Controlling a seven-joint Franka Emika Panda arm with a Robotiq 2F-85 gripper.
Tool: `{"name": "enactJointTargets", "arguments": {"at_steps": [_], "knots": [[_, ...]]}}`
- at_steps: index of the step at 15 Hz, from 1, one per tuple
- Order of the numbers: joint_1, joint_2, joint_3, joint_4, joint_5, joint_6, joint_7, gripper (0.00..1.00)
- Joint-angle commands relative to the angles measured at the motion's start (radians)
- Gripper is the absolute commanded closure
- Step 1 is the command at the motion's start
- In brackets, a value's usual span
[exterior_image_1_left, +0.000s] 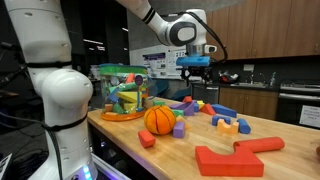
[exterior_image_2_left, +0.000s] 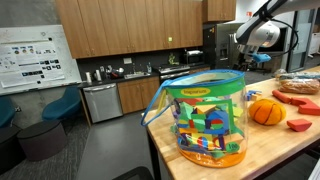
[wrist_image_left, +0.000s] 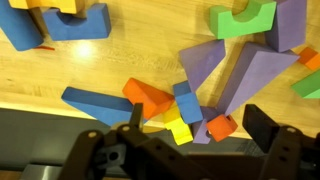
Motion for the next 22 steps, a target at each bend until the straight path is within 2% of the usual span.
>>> {"name": "enactJointTargets", "arguments": {"at_steps": [1,9,10,17,22], "knots": [[-0.038,0.046,0.044,0.041,0.014,0.005,-0.046,0.00],[-0.014,0.003,0.167,-0.032,0.003,0.069,-0.065,0.00],[-0.025,0.031,0.165,-0.002,0.000,0.039,-0.042,0.00],[-0.016,0.030,0.189,-0.016,-0.001,0.041,-0.041,0.00],[-0.020,0.093,0.201,-0.038,0.028,0.001,-0.040,0.00]]}}
